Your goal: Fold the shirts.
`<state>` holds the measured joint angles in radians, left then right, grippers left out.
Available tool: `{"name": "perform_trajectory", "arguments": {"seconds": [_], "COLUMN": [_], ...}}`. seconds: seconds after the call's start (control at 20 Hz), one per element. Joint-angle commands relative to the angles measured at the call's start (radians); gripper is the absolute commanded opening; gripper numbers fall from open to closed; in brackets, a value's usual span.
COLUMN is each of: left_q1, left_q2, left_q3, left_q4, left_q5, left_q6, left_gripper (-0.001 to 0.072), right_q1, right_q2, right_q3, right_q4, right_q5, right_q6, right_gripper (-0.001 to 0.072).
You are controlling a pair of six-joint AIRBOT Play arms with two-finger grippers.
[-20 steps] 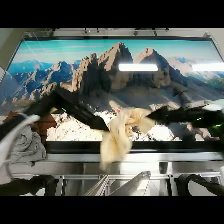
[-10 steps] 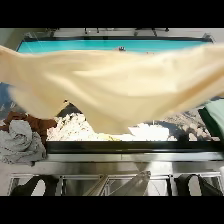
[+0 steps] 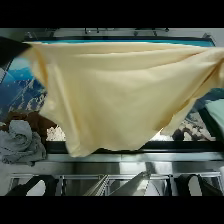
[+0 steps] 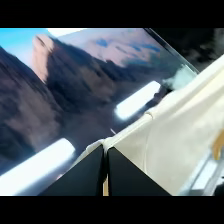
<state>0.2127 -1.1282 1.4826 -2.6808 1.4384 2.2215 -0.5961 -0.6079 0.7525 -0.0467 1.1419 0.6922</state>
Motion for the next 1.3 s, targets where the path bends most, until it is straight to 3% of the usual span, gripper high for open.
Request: {"name": "perform_trajectory", "arguments": {"seconds": [0.0, 0.1, 0.2, 0.25, 0.3, 0.35, 0.4, 0.5, 0.6, 0.7, 0.75, 0.85, 0.95, 1.1, 1.25], "left_q1": [-0.201, -0.266, -0.292, -0.293, -0.287, -0.276, -0.258, -0.211, -0.158, -0.124, -0.121, -0.121, -0.126, -0.126, -0.158], "left_q2": [-0.427, -0.662, -0.836, -0.895, -0.929, -0.942, -0.936, -0.878, -0.793, -0.708, -0.657, -0.542, -0.427, -0.333, -0.326], "left_q3": [0.085, 0.227, 0.401, 0.482, 0.544, 0.587, 0.609, 0.579, 0.483, 0.343, 0.242, -0.001, -0.25, -0.514, -0.67], "left_q4": [0.044, 0.034, 0.034, 0.034, 0.034, 0.034, 0.034, 0.035, 0.037, 0.039, 0.047, 0.057, 0.146, 0.274, 0.278], "left_q5": [-0.162, -0.186, -0.166, -0.15, -0.127, -0.096, -0.071, -0.003, 0.102, 0.208, 0.241, 0.266, 0.2, -0.005, -0.13], "left_q6": [0.064, 0.047, -0.048, -0.107, -0.138, -0.162, -0.187, -0.198, -0.224, -0.241, -0.242, -0.238, -0.232, -0.233, -0.234], "left_gripper": [0.0024, 0.0025, 0.0027, 0.0097, 0.0329, 0.0582, 0.0719, 0.072, 0.072, 0.0647, 0.061, 0.0606, 0.0606, 0.0605, 0.0605], "right_q1": [0.1, 0.114, 0.112, 0.111, 0.104, 0.093, 0.076, 0.024, -0.039, -0.079, -0.091, -0.1, -0.098, -0.099, -0.098], "right_q2": [-0.283, -0.494, -0.674, -0.742, -0.787, -0.809, -0.814, -0.805, -0.796, -0.796, -0.796, -0.797, -0.797, -0.798, -0.798], "right_q3": [-0.106, -0.087, -0.027, 0.006, 0.034, 0.057, 0.079, 0.138, 0.208, 0.253, 0.256, 0.256, 0.256, 0.256, 0.256], "right_q4": [-0.138, -0.112, -0.087, -0.089, -0.093, -0.108, -0.143, -0.285, -0.489, -0.662, -0.695, -0.702, -0.698, -0.692, -0.691], "right_q5": [-0.338, -0.403, -0.399, -0.37, -0.328, -0.286, -0.257, -0.219, -0.16, -0.117, -0.108, -0.074, -0.063, -0.06, -0.035], "right_q6": [-0.116, -0.196, -0.213, -0.209, -0.199, -0.172, -0.138, -0.029, 0.164, 0.297, 0.312, 0.311, 0.311, 0.311, 0.319], "right_gripper": [0.002, 0.002, 0.0021, 0.0022, 0.0141, 0.0387, 0.0441, 0.0441, 0.0442, 0.0441, 0.0441, 0.0441, 0.044, 0.0441, 0.044]}}
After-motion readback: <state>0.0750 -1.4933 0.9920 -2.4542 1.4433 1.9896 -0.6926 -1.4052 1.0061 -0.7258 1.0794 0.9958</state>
